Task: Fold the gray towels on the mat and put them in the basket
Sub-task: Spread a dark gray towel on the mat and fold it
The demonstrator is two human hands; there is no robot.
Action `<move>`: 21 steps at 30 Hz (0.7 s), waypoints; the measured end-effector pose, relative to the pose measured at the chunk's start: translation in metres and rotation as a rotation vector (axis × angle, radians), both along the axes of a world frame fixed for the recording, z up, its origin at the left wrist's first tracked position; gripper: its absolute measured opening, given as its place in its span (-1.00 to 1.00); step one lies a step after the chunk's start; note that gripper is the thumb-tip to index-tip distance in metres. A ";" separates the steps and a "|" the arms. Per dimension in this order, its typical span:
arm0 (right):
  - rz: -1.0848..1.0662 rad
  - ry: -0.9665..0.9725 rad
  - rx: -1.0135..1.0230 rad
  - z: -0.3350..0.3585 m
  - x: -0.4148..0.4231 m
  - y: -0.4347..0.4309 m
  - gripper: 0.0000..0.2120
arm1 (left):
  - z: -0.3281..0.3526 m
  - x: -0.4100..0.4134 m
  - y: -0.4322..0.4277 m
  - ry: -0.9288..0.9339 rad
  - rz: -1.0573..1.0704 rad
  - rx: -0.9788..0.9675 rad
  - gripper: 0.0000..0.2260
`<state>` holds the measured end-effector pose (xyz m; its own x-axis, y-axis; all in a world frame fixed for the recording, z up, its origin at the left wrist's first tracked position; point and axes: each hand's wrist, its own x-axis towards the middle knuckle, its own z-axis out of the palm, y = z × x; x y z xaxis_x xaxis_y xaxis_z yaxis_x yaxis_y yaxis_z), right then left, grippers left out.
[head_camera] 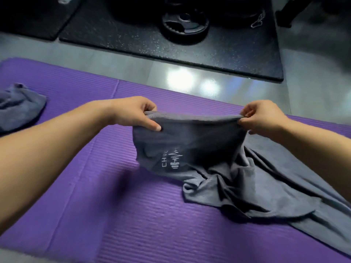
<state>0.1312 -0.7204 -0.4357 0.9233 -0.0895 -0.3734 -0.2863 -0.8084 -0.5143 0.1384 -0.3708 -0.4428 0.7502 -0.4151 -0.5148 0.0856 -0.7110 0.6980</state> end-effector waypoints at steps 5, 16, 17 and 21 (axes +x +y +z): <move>0.291 0.072 0.383 0.022 -0.010 0.102 -0.65 | -0.004 -0.017 0.007 0.044 0.120 -0.396 -0.76; 0.312 -0.009 0.474 0.017 -0.005 0.189 -0.88 | -0.041 -0.057 0.010 -0.114 0.556 -0.649 -0.84; 0.319 -0.040 0.449 0.017 -0.003 0.193 -0.86 | -0.047 -0.060 0.009 -0.093 0.589 -0.657 -0.81; 0.205 -0.158 0.461 0.013 0.017 0.200 -0.83 | -0.086 -0.080 0.015 0.054 0.484 -0.559 -0.75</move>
<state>0.1483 -0.5205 -0.4222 0.9528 0.2395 -0.1864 -0.0364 -0.5195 -0.8537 0.0587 -0.3556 -0.5286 0.8951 -0.2556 -0.3652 0.3441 -0.1247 0.9306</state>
